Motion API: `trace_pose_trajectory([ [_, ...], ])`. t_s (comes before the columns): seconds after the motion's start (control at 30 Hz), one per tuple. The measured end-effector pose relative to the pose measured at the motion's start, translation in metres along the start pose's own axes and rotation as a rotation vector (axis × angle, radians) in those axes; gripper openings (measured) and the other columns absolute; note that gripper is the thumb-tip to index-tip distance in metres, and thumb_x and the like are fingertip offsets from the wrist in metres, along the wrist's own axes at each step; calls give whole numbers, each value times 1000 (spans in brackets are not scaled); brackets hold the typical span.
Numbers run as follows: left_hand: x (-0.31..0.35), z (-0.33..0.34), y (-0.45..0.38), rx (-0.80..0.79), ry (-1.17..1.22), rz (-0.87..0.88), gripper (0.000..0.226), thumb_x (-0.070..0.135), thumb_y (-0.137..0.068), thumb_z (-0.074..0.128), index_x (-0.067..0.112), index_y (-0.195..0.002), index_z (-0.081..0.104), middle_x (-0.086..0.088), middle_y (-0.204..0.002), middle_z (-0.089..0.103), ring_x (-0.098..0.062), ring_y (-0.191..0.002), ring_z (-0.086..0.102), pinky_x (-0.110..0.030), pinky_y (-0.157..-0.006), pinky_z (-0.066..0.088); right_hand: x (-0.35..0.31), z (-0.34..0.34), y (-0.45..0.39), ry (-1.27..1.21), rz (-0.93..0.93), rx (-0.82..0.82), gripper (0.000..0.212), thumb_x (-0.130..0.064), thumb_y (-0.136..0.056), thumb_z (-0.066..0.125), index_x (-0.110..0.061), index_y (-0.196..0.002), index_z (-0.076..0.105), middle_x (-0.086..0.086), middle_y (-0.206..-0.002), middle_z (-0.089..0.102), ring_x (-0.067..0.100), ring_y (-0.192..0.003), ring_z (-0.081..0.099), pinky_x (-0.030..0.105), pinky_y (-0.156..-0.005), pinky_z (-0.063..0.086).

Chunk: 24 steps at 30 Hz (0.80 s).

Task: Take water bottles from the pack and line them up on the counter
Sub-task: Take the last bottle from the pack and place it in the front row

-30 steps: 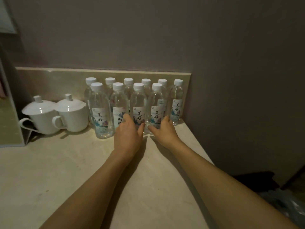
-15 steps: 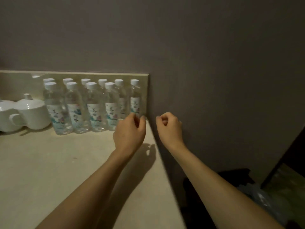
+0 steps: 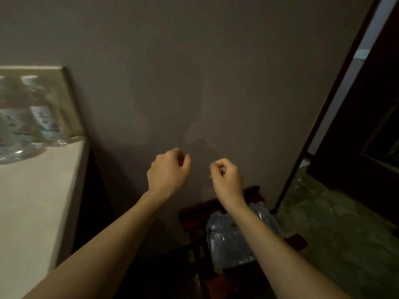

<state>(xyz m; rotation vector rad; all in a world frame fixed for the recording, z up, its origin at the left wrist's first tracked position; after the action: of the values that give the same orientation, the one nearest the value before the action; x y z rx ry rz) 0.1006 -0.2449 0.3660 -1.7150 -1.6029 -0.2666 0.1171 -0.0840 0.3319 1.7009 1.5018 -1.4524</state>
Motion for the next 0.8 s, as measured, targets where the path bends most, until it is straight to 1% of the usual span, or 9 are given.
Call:
trace_pose_trajectory([
  [0.1, 2, 53, -6, -85, 2, -24, 20, 43, -98, 51, 26, -90, 60, 8, -72, 63, -6, -64, 63, -28, -57, 55, 46, -13, -19, -2, 87, 21, 25, -24, -96, 53, -19, -72, 57, 5, -67, 64, 12, -59, 59, 18, -52, 44],
  [0.17, -4, 92, -10, -148, -18, -57, 16, 43, -97, 52, 30, -88, 56, 11, -68, 58, 0, -58, 56, -19, -48, 40, 78, -19, -32, 8, 145, 36, 26, -23, -95, 53, -20, -69, 56, 0, -63, 62, 4, -53, 55, 10, -46, 40],
  [0.23, -15, 135, -14, -230, -23, -94, 17, 43, -97, 51, 30, -87, 57, 12, -67, 56, 1, -57, 52, -18, -45, 32, 111, -24, -45, 19, 199, 42, 26, -23, -95, 54, -18, -70, 57, -1, -62, 62, 3, -52, 55, 13, -49, 42],
  [0.37, -47, 222, -20, -437, -16, -232, 22, 38, -97, 49, 22, -88, 61, 8, -73, 59, -9, -62, 56, -24, -50, 36, 184, -33, -69, 61, 365, 19, 22, -19, -96, 53, -17, -75, 60, -2, -64, 63, 9, -57, 58, 18, -51, 46],
  [0.43, -69, 260, -13, -535, -18, -325, 25, 36, -96, 49, 20, -81, 60, 2, -77, 61, -15, -66, 58, -26, -55, 40, 219, -33, -77, 103, 438, -19, 20, -16, -96, 52, -16, -77, 60, 1, -67, 62, 14, -63, 60, 24, -58, 50],
  [0.5, -94, 294, -2, -618, -21, -407, 27, 33, -95, 48, 20, -72, 54, -1, -75, 61, -16, -64, 57, -26, -53, 39, 252, -31, -86, 133, 488, -40, 21, -14, -96, 51, -16, -77, 59, 5, -70, 62, 18, -67, 60, 32, -63, 51],
  [0.6, -130, 334, 23, -743, 7, -548, 27, 24, -95, 48, 18, -70, 55, -4, -73, 63, -18, -62, 60, -27, -51, 44, 295, -17, -88, 185, 583, -146, 20, -11, -96, 50, -16, -79, 58, 7, -73, 62, 18, -66, 58, 32, -62, 49],
  [0.7, -162, 363, 45, -829, 42, -674, 22, 14, -96, 51, 6, -87, 70, -14, -89, 73, -30, -80, 71, -39, -71, 58, 335, 6, -79, 174, 705, -301, 20, -9, -96, 50, -21, -82, 58, 2, -75, 61, 16, -68, 57, 27, -62, 46],
  [0.8, -189, 391, 59, -850, 55, -735, 20, 8, -95, 54, 3, -101, 72, -17, -104, 73, -31, -94, 70, -39, -83, 58, 375, 25, -75, 193, 778, -393, 17, -12, -96, 51, -21, -86, 59, -3, -79, 61, 10, -70, 57, 21, -63, 45],
])
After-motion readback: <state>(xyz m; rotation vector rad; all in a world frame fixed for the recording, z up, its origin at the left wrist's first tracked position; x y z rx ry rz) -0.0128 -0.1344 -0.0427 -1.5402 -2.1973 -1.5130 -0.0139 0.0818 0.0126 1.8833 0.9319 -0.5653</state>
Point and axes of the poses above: each hand's wrist, its own y-axis away from the middle knuckle, its own z-axis out of the palm, x = y × z, the point moved 5 cm from there along -y, towards the middle knuckle
